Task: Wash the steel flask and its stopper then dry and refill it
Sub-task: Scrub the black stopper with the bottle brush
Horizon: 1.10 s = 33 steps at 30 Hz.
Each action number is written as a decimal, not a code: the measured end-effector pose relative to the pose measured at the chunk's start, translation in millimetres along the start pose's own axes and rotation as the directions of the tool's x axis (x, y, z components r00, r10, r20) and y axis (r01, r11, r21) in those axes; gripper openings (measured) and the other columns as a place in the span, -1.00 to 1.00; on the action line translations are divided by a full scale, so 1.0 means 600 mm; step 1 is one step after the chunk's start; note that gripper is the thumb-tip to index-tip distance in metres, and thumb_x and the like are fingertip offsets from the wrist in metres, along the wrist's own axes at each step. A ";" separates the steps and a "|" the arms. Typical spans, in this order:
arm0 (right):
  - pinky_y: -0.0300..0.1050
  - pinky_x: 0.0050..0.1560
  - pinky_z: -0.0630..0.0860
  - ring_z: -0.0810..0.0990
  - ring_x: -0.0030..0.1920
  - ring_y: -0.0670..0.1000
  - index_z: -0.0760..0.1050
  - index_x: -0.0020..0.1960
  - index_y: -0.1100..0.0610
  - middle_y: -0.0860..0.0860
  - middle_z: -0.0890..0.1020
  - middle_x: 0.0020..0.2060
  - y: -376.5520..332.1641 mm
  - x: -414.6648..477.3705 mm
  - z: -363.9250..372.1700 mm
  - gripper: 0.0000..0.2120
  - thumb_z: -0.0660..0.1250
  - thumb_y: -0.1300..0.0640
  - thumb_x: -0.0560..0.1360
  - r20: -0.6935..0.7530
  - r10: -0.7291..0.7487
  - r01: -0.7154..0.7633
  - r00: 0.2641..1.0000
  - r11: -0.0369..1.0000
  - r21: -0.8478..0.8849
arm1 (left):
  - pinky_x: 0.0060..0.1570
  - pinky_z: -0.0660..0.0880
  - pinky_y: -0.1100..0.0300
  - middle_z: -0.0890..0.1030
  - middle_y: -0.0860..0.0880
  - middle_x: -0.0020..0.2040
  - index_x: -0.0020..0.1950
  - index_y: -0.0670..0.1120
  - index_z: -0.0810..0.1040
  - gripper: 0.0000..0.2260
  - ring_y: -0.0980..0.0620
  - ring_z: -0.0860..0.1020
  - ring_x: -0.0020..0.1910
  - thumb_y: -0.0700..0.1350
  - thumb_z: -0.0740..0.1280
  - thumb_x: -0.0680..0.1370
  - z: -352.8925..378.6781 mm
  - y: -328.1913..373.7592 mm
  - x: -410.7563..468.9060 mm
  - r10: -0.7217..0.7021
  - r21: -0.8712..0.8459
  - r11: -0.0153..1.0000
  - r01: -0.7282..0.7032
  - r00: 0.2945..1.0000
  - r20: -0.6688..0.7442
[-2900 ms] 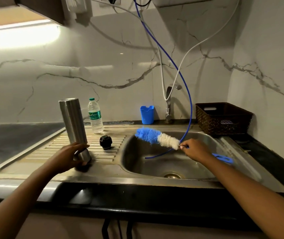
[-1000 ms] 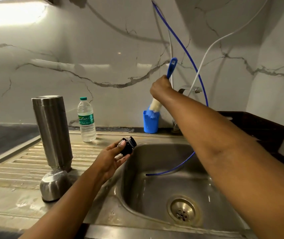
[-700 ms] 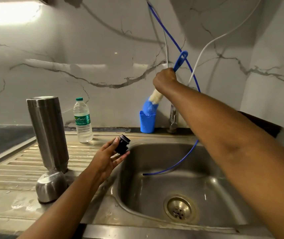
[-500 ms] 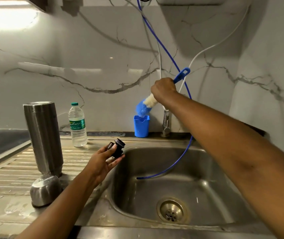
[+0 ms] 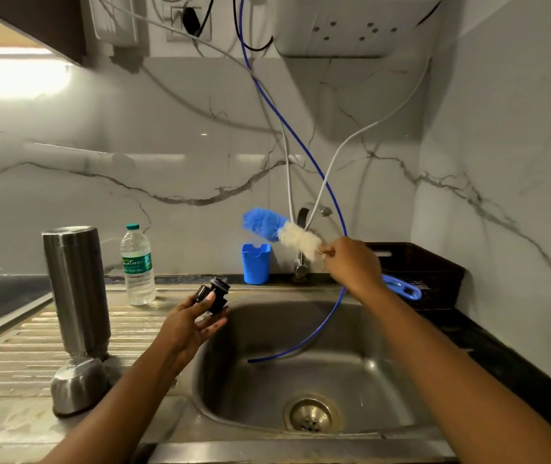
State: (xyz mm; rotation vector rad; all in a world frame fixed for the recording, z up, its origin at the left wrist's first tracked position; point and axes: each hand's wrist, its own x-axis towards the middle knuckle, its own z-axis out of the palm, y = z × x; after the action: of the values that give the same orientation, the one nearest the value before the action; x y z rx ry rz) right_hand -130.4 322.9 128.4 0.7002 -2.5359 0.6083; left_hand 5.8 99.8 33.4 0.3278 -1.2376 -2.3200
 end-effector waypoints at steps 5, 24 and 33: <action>-0.08 -0.14 0.52 0.59 -0.18 -0.02 0.61 0.15 0.01 -0.03 0.66 -0.20 0.079 -0.058 -0.008 -0.77 0.32 0.05 0.52 0.048 -0.085 0.067 0.995 0.953 0.294 | -0.20 0.61 0.06 0.56 -0.21 0.13 0.35 -0.20 0.39 -0.66 -0.14 0.57 -0.01 -0.25 0.24 0.58 0.031 0.000 -0.002 0.014 -0.019 1.000 -0.015 1.000 -0.010; -0.28 -0.23 0.41 0.47 -0.24 -0.16 0.56 0.19 -0.05 -0.17 0.51 -0.21 0.142 -0.069 0.030 -0.75 0.31 0.13 0.53 0.049 -0.341 0.316 0.939 0.907 0.278 | -0.23 0.62 0.17 0.59 -0.20 0.16 0.33 -0.14 0.43 -0.49 -0.12 0.63 0.00 -0.21 0.35 0.37 0.039 -0.025 0.020 0.108 -0.015 0.994 -0.107 0.992 0.062; -0.16 -0.18 0.47 0.52 -0.22 -0.08 0.57 0.18 0.00 -0.03 0.60 -0.13 0.139 -0.078 0.040 -0.76 0.31 0.14 0.53 0.078 -0.318 0.274 0.945 0.899 0.342 | -0.15 0.63 0.14 0.57 -0.21 0.19 0.29 -0.13 0.45 -0.56 -0.15 0.61 0.07 -0.21 0.33 0.40 0.047 -0.033 0.008 0.117 0.026 0.992 -0.121 0.987 0.106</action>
State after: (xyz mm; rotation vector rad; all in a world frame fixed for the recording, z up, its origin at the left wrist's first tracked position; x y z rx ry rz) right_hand -147.8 392.4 60.7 1.2578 -2.3939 0.9087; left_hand -16.6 126.7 32.8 0.1412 -1.3086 -2.2414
